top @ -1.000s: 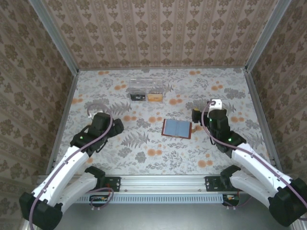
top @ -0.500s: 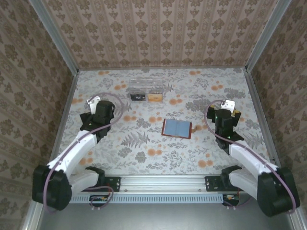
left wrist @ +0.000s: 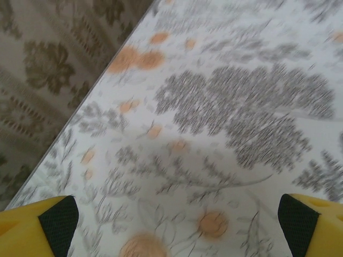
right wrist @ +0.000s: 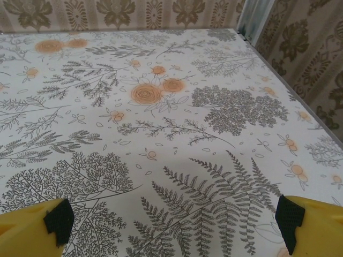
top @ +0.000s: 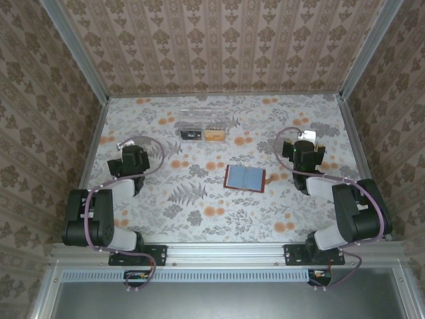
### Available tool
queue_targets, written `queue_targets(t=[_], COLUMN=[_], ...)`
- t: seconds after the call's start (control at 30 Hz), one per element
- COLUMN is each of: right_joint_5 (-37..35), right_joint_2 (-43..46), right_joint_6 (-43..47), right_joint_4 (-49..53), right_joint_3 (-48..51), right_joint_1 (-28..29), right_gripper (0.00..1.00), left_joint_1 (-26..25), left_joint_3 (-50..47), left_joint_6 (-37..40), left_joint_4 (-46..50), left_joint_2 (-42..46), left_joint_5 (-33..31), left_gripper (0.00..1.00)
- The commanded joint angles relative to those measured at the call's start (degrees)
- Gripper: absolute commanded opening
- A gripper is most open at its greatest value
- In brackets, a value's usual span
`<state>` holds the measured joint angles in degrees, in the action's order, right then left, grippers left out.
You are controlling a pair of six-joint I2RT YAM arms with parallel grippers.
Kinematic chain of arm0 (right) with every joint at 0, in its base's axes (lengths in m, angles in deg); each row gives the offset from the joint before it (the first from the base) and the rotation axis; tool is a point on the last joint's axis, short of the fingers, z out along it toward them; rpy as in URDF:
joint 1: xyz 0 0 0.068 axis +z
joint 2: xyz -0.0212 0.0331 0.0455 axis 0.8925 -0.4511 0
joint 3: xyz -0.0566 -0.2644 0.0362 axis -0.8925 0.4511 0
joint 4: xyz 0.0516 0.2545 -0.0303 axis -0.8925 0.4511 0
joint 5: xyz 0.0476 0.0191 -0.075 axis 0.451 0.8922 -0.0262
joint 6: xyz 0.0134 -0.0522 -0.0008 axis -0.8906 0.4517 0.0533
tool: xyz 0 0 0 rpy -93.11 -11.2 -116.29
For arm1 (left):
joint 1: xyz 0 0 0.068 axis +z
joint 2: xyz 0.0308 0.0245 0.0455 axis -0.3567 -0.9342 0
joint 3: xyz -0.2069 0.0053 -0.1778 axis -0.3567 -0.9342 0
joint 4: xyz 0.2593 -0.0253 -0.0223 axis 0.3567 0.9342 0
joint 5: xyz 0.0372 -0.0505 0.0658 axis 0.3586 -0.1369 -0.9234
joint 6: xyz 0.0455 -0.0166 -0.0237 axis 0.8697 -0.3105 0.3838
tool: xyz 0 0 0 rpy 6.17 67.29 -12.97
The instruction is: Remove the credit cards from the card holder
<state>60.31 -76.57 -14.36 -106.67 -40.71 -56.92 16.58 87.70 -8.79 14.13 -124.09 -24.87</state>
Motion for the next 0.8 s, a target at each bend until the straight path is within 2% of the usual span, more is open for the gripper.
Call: queue_targets(t=[0.0, 0.07, 0.13, 0.17, 0.23, 0.27, 0.33, 0.77], right_joint_5=[5.3, 6.3, 9.0, 11.5, 15.2, 15.2, 15.2, 15.3], right_joint_2=[-0.7, -0.4, -0.7, -1.3, -3.1, -4.2, -3.0, -3.1], right_joint_6=[1.6, 1.8, 1.9, 1.7, 1.6, 2.1, 1.6, 1.7], right_joint_4=[-8.9, -10.4, -9.9, -9.6, -14.0, -18.1, -14.2, -14.8], right_joint_3=[2.8, 3.9, 3.6, 3.2, 4.9, 6.2, 5.2, 5.4], right_joint_1=[-1.0, -1.1, -1.8, -2.6, -3.9, -3.8, -3.8, -3.9], right_gripper=[1.00, 1.00, 1.00, 1.00, 1.00, 1.00, 1.00, 1.00], left_joint_1=[1.8, 1.9, 1.3, 0.8, 1.0, 1.0, 1.3, 1.5], left_joint_3=[-3.5, -2.9, -4.6, -4.0, -4.3, -4.3, -4.5, -4.2], left_joint_6=[4.3, 6.0, 9.9, 9.4, 9.0, 7.7, 7.3, 7.2], left_joint_4=[-18.2, -18.4, -26.6, -22.0, -24.9, -23.2, -24.5, -23.5], left_joint_2=[-1.9, -3.8, -7.3, -5.7, -6.7, -6.0, -6.5, -6.4], left_joint_5=[9.6, 14.8, 19.5, 19.1, 17.2, 15.5, 14.6, 15.5], left_gripper=[1.00, 1.00, 1.00, 1.00, 1.00, 1.00, 1.00, 1.00])
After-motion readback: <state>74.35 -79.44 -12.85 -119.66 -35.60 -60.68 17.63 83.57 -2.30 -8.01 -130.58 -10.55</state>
